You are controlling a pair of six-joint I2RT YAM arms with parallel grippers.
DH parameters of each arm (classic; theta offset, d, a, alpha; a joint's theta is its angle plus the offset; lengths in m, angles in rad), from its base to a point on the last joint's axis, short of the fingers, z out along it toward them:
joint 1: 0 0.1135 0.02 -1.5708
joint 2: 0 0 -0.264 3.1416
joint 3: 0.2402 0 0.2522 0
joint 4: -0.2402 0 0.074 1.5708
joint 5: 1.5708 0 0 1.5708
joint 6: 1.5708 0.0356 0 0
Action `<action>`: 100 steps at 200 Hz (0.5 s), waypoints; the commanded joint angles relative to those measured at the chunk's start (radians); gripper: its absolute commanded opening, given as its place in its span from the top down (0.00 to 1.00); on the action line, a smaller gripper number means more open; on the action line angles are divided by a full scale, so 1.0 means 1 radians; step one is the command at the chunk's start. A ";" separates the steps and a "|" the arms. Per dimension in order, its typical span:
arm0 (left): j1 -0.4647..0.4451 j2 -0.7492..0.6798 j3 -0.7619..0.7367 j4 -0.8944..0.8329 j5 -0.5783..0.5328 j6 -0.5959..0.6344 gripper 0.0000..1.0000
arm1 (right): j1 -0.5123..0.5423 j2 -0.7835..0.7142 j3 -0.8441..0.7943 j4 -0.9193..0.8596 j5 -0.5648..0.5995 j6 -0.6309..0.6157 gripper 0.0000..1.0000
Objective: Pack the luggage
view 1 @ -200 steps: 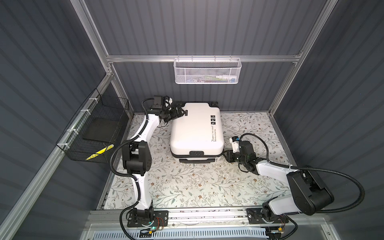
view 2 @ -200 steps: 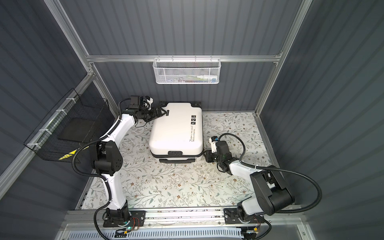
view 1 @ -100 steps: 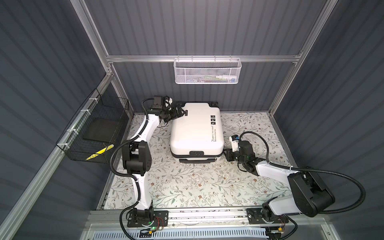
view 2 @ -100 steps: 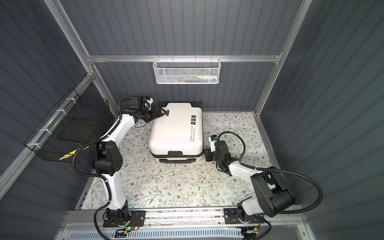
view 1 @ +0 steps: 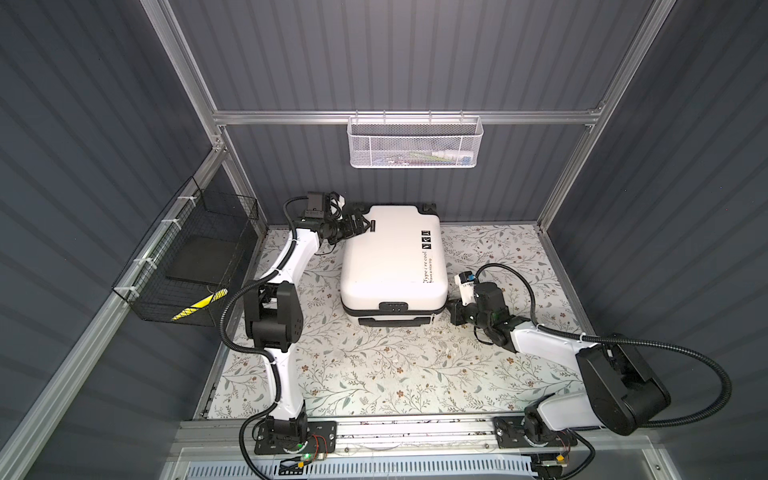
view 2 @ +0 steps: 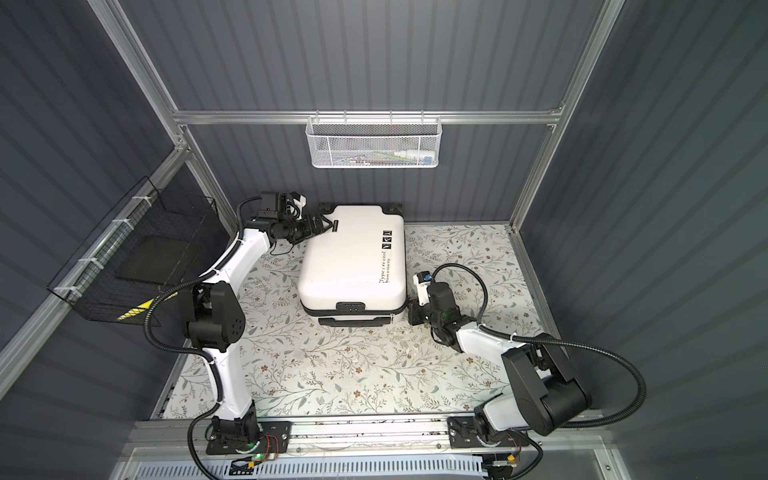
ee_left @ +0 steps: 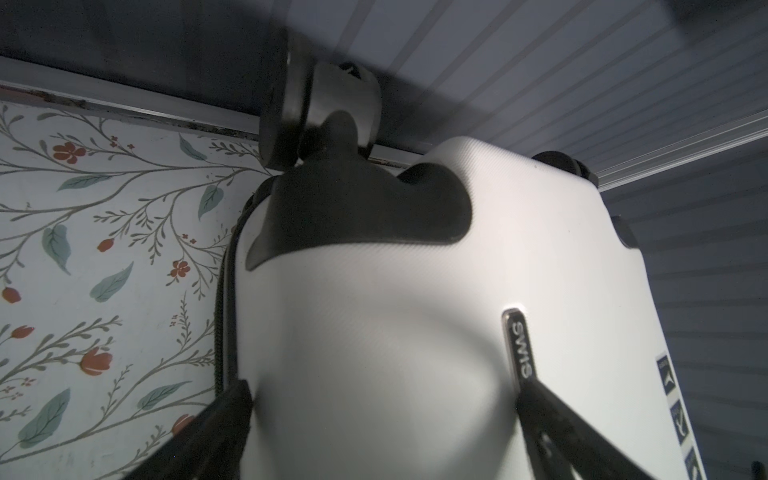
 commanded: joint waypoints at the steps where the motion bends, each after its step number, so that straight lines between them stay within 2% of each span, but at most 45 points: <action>1: -0.033 -0.018 -0.028 -0.067 0.034 0.016 0.00 | -0.005 -0.018 0.018 -0.007 0.011 -0.007 1.00; 45: -0.031 -0.093 -0.022 -0.143 -0.002 0.048 0.00 | -0.005 -0.042 0.018 -0.036 0.014 -0.014 1.00; 74: -0.051 -0.222 -0.123 -0.204 -0.010 0.031 0.00 | -0.006 -0.054 0.022 -0.060 0.021 -0.017 1.00; 90: -0.111 -0.308 -0.193 -0.255 -0.072 0.039 0.00 | -0.006 -0.058 0.023 -0.068 0.024 -0.022 1.00; 100: -0.166 -0.356 -0.229 -0.298 -0.173 0.045 0.00 | -0.005 -0.057 0.026 -0.077 0.026 -0.023 1.00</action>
